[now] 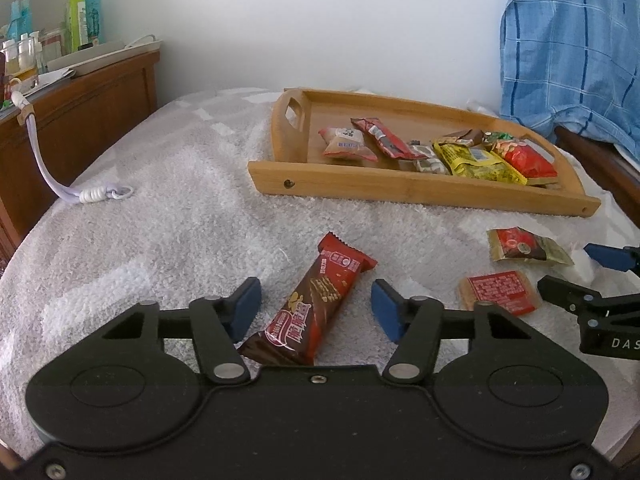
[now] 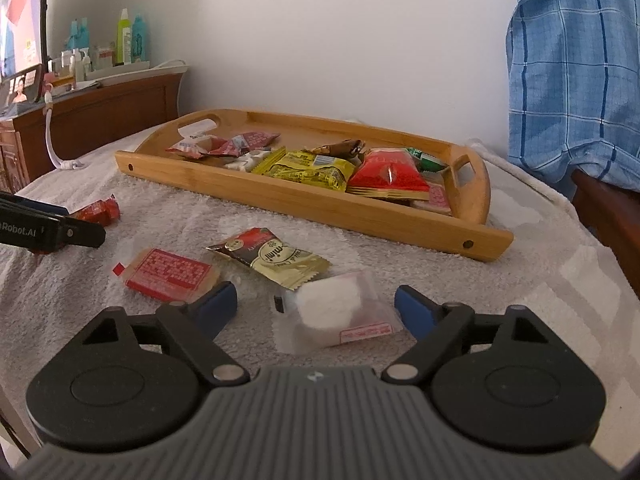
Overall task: Organize snacks
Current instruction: 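Grasp the red-brown chocolate bar with the left gripper while the right approaches the clear bag, then close the right gripper on the clear bag while the left lifts the bar toward the tray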
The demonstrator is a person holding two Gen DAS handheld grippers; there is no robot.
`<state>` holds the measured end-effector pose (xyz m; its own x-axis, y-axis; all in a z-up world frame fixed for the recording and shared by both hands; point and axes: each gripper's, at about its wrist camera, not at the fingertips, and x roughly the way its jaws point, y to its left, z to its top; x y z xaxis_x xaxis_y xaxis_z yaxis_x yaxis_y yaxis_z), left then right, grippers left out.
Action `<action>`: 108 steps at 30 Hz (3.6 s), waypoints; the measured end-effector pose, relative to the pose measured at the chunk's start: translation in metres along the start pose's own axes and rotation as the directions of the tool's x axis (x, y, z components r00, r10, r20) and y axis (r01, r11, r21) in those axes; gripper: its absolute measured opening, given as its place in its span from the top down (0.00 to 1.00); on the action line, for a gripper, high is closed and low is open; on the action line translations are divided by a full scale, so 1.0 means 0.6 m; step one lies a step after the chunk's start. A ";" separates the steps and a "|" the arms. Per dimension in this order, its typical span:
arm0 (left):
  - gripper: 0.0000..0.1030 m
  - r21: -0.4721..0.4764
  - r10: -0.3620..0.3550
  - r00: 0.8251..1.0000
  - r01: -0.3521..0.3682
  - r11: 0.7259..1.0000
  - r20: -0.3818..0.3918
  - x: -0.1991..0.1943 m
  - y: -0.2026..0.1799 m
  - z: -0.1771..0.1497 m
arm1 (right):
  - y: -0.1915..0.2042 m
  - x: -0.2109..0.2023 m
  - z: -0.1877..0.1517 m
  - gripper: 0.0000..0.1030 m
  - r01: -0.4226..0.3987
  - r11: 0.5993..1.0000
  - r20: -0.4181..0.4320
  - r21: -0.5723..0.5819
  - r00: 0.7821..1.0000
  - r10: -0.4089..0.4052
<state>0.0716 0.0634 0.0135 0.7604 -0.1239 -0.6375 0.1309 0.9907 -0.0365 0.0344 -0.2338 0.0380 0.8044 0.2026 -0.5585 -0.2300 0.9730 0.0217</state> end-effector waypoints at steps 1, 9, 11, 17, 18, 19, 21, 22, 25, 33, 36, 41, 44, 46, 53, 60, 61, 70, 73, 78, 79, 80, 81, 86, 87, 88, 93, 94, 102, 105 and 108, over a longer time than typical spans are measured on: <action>0.53 -0.003 -0.003 1.000 0.003 1.000 0.001 -0.001 0.000 0.000 | 0.001 -0.001 0.000 0.12 -0.001 1.000 0.001 -0.001 1.000 0.001; 0.72 -0.019 -0.027 1.000 0.027 0.999 -0.007 -0.007 0.000 0.004 | 0.009 -0.006 0.002 0.26 -0.022 1.000 0.001 -0.019 1.000 0.022; 0.75 -0.026 -0.032 0.999 0.032 0.999 -0.010 -0.009 -0.001 0.005 | 0.011 -0.007 0.003 0.29 -0.024 0.999 0.001 -0.024 1.000 0.024; 0.78 -0.055 -0.080 0.996 0.078 0.995 -0.026 -0.014 -0.005 0.007 | 0.012 -0.012 0.003 0.34 -0.030 0.999 0.004 -0.026 1.000 0.030; 0.78 -0.055 -0.086 0.996 0.085 0.995 -0.029 -0.014 -0.006 0.007 | 0.013 -0.014 0.002 0.34 -0.031 0.999 0.005 -0.029 1.000 0.031; 0.78 -0.051 -0.088 0.996 0.086 0.995 -0.031 -0.015 -0.010 0.007 | 0.013 -0.015 0.002 0.34 -0.031 0.999 0.007 -0.032 0.999 0.031; 0.78 -0.044 -0.090 0.995 0.088 0.995 -0.031 -0.016 -0.016 0.007 | 0.015 -0.018 0.001 0.35 -0.033 0.999 0.009 -0.040 0.999 0.033; 0.78 -0.043 -0.092 0.995 0.091 0.995 -0.033 -0.016 -0.018 0.007 | 0.016 -0.019 0.001 0.35 -0.034 0.998 0.010 -0.044 0.999 0.035; 0.78 -0.026 -0.105 0.994 0.104 0.994 -0.041 -0.016 -0.028 0.008 | 0.020 -0.023 0.000 0.36 -0.036 0.998 0.014 -0.052 0.999 0.037; 0.77 -0.011 -0.107 0.993 0.106 0.994 -0.052 -0.019 -0.045 0.009 | 0.023 -0.034 0.003 0.37 -0.037 0.999 0.026 -0.039 0.999 0.038; 0.79 -0.015 -0.111 0.993 0.110 0.994 -0.045 -0.022 -0.048 0.010 | 0.023 -0.040 0.007 0.38 -0.030 0.999 0.036 -0.039 0.999 0.031; 0.79 0.005 -0.122 0.992 0.122 0.992 -0.035 -0.028 -0.057 0.012 | 0.019 -0.046 0.011 0.38 -0.022 0.999 0.047 -0.034 0.999 0.024; 0.79 0.008 -0.129 0.991 0.129 0.992 -0.033 -0.031 -0.063 0.015 | 0.018 -0.049 0.011 0.39 -0.020 0.999 0.050 -0.032 0.999 0.021; 0.79 0.007 -0.131 0.991 0.131 0.991 -0.030 -0.034 -0.066 0.016 | 0.017 -0.050 0.012 0.39 -0.017 0.999 0.052 -0.028 0.998 0.018; 0.79 0.019 -0.137 0.990 0.138 0.990 -0.035 -0.035 -0.081 0.017 | 0.006 -0.060 0.012 0.40 -0.002 1.000 0.059 -0.013 0.998 0.003; 0.79 0.025 -0.150 0.988 0.151 0.988 -0.028 -0.039 -0.091 0.018 | -0.009 -0.069 0.017 0.40 0.027 1.000 0.068 0.001 0.997 -0.027; 0.79 0.027 -0.150 0.988 0.151 0.988 -0.026 -0.040 -0.092 0.019 | -0.011 -0.070 0.019 0.40 0.032 0.999 0.070 0.002 0.997 -0.032; 0.79 0.034 -0.150 0.989 0.150 0.988 -0.002 -0.049 -0.096 0.035 | -0.017 -0.070 0.027 0.40 0.034 0.999 0.084 0.033 0.996 -0.037; 0.79 0.029 -0.146 0.989 0.146 0.989 0.007 -0.049 -0.096 0.047 | -0.018 -0.068 0.034 0.40 0.031 0.998 0.092 0.048 0.995 -0.036; 0.79 0.027 -0.145 0.989 0.145 0.989 0.028 -0.047 -0.099 0.069 | -0.020 -0.062 0.053 0.40 0.025 0.997 0.108 0.074 0.994 -0.033; 0.79 0.029 -0.146 0.989 0.145 0.989 0.031 -0.046 -0.101 0.073 | -0.019 -0.061 0.057 0.41 0.025 0.997 0.111 0.078 0.993 -0.034; 0.79 0.030 -0.146 0.989 0.145 0.989 0.035 -0.046 -0.102 0.078 | -0.020 -0.059 0.061 0.41 0.026 0.996 0.115 0.081 0.993 -0.035; 0.79 0.030 -0.147 0.988 0.146 0.989 0.038 -0.045 -0.103 0.080 | -0.020 -0.058 0.065 0.41 0.026 0.996 0.119 0.084 0.992 -0.036; 0.79 0.023 -0.151 0.987 0.150 0.988 0.049 -0.039 -0.106 0.100 | -0.023 -0.050 0.087 0.41 0.024 0.995 0.139 0.096 0.990 -0.037; 0.79 0.024 -0.152 0.987 0.151 0.988 0.052 -0.037 -0.108 0.105 | -0.024 -0.048 0.091 0.41 0.026 0.995 0.142 0.098 0.989 -0.040; 0.79 0.025 -0.152 0.987 0.150 0.988 0.055 -0.035 -0.108 0.109 | -0.026 -0.046 0.096 0.41 0.028 0.994 0.144 0.103 0.989 -0.043; 0.79 0.035 -0.149 0.986 0.147 0.989 0.068 -0.022 -0.113 0.135 | -0.040 -0.031 0.117 0.41 0.033 0.987 0.148 0.156 0.987 -0.056; 0.79 0.036 -0.147 0.987 0.145 0.989 0.071 -0.019 -0.114 0.140 | -0.044 -0.026 0.123 0.41 0.033 0.984 0.147 0.174 0.987 -0.059; 0.79 0.033 -0.160 0.982 0.157 0.987 0.103 0.009 -0.109 0.191 | -0.072 0.012 0.166 0.41 0.026 0.966 0.137 0.257 0.989 -0.063; 0.79 0.026 -0.161 0.981 0.159 0.987 0.105 0.022 -0.104 0.209 | -0.082 0.029 0.181 0.41 0.027 0.963 0.129 0.269 0.990 -0.064; 0.79 0.010 -0.168 0.980 0.168 0.986 0.104 0.038 -0.097 0.226 | -0.091 0.044 0.194 0.41 0.029 0.959 0.119 0.283 0.991 -0.065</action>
<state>0.1672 -0.0046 0.1055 0.7897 -0.2942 -0.5383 0.2631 0.9551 -0.1360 0.1320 -0.2688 0.1183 0.8769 0.1506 -0.4564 -0.0423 0.9701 0.2388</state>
